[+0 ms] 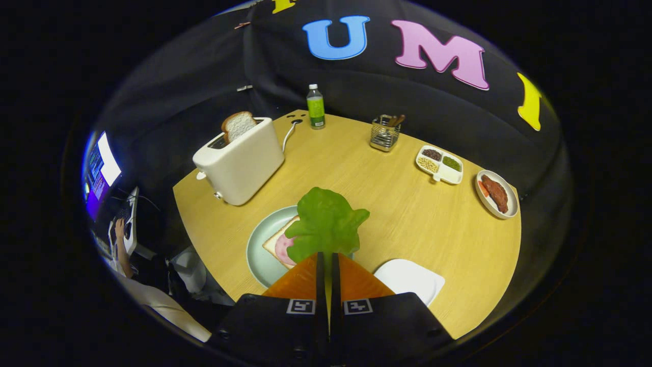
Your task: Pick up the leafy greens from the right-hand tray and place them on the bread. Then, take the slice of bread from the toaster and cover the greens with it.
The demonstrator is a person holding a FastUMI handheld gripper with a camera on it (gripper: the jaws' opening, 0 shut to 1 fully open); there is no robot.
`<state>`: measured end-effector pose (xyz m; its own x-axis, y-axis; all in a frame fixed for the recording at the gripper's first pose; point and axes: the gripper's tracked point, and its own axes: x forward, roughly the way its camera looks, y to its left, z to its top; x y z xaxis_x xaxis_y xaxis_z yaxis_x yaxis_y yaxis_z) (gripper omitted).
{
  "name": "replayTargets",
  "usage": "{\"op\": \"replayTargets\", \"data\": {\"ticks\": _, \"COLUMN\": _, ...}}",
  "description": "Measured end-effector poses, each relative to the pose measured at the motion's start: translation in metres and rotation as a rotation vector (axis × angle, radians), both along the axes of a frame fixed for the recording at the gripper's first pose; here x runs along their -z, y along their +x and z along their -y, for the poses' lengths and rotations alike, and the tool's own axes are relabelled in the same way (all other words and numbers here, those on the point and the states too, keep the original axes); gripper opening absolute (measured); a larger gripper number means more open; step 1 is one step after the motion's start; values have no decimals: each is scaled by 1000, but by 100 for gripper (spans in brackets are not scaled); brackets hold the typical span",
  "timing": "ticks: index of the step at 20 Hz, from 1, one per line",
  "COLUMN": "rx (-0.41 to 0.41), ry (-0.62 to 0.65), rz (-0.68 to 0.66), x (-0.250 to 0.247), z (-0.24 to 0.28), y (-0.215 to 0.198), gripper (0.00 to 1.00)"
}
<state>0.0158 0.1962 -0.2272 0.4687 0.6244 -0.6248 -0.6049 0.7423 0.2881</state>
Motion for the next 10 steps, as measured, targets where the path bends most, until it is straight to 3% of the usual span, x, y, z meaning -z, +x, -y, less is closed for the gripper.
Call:
{"op": "replayTargets", "data": {"ticks": 7, "rx": -90, "ry": 0, "rz": -13, "x": 3, "z": -49, "y": -2, "gripper": 6}}
{"op": "replayTargets", "data": {"ticks": 10, "rx": -80, "ry": -28, "rz": -25, "x": 13, "z": -54, "y": 5, "gripper": 6}}
